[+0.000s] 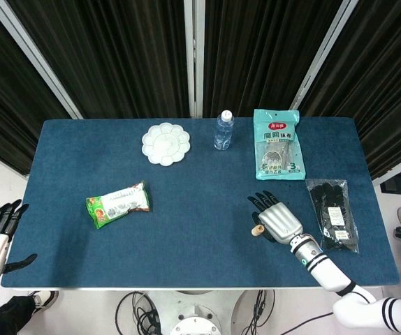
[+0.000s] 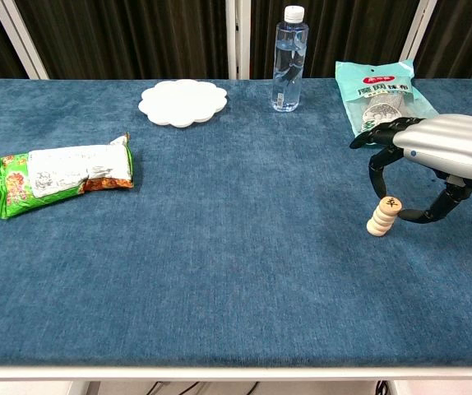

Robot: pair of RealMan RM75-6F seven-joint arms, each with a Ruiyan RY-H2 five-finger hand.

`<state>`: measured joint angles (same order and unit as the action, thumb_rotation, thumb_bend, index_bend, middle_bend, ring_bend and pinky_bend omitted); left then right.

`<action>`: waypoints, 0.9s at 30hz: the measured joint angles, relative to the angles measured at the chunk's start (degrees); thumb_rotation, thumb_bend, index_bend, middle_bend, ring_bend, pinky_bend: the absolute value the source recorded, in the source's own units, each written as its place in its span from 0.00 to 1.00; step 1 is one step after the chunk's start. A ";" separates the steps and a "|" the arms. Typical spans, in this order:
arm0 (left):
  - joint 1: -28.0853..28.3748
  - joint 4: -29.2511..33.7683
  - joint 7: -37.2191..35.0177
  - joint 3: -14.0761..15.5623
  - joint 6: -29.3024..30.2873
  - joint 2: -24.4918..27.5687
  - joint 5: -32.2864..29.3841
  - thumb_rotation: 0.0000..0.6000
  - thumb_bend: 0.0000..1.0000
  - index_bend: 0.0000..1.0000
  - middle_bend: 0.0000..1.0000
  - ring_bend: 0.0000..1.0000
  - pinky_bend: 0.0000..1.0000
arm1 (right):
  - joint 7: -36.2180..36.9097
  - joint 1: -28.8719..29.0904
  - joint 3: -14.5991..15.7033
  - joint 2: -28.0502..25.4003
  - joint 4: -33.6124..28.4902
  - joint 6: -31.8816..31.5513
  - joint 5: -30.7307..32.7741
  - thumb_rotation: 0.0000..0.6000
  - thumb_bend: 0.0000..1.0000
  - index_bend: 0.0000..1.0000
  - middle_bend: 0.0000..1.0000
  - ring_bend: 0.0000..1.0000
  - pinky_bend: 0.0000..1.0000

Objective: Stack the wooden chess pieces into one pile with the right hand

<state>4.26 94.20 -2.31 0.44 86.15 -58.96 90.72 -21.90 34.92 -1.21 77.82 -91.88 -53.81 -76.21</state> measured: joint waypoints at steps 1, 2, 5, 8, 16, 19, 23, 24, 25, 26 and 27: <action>-0.01 0.00 0.00 0.00 0.01 0.00 0.01 1.00 0.00 0.07 0.00 0.00 0.00 | 0.02 0.02 -0.01 0.00 0.01 0.04 0.03 1.00 0.27 0.49 0.08 0.00 0.00; -0.02 0.01 0.00 0.01 0.01 0.01 -0.01 1.00 0.00 0.07 0.00 0.00 0.00 | 0.03 0.05 -0.02 -0.05 0.00 0.11 0.05 1.00 0.27 0.48 0.07 0.00 0.00; -0.03 -0.02 -0.04 0.00 0.03 0.02 -0.04 1.00 0.00 0.07 0.00 0.00 0.00 | 0.12 0.13 0.03 -0.25 -0.12 0.33 0.07 1.00 0.27 0.45 0.07 0.00 0.00; -0.02 -0.03 -0.09 0.01 0.04 0.03 0.02 1.00 0.00 0.07 0.00 0.00 0.00 | 0.28 0.20 0.08 -0.46 -0.32 0.54 0.10 1.00 0.26 0.40 0.07 0.00 0.00; -0.09 0.01 -0.11 0.02 0.23 0.07 0.12 1.00 0.00 0.07 0.00 0.00 0.00 | 0.54 0.14 0.36 -1.01 -0.93 0.59 -0.16 1.00 0.25 0.38 0.06 0.00 0.00; -0.07 0.02 -0.07 0.04 0.19 0.07 0.15 1.00 0.00 0.07 0.00 0.00 0.00 | 0.51 0.04 0.41 -1.38 -1.12 0.44 -0.20 1.00 0.25 0.38 0.06 0.00 0.00; -0.03 0.08 0.05 0.06 0.10 0.08 0.18 1.00 0.00 0.07 0.00 0.00 0.00 | 0.20 -0.01 0.62 -1.87 -1.36 0.70 0.08 1.00 0.25 0.38 0.06 0.00 0.00; -0.04 0.09 0.07 0.05 0.14 0.08 0.20 1.00 0.00 0.07 0.00 0.00 0.00 | 0.11 0.00 0.68 -1.92 -1.41 0.80 0.15 1.00 0.25 0.38 0.06 0.00 0.00; -0.05 0.09 0.09 0.04 0.18 0.08 0.20 1.00 0.00 0.07 0.00 0.00 0.00 | 0.05 0.01 0.74 -1.93 -1.43 0.89 0.19 1.00 0.25 0.38 0.06 0.00 0.00; -0.06 0.09 0.11 0.03 0.21 0.07 0.20 1.00 0.00 0.07 0.00 0.00 0.00 | -0.01 0.02 0.80 -1.91 -1.45 0.99 0.23 1.00 0.25 0.38 0.06 0.00 0.00; -0.08 0.11 0.13 0.03 0.25 0.08 0.19 1.00 0.00 0.07 0.00 0.00 0.00 | -0.05 0.04 0.82 -1.88 -1.46 1.03 0.23 1.00 0.25 0.38 0.06 0.00 0.00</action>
<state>4.18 94.31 -2.18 0.46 86.40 -58.89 90.91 -21.95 34.96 -0.39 75.94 -93.34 -52.78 -75.98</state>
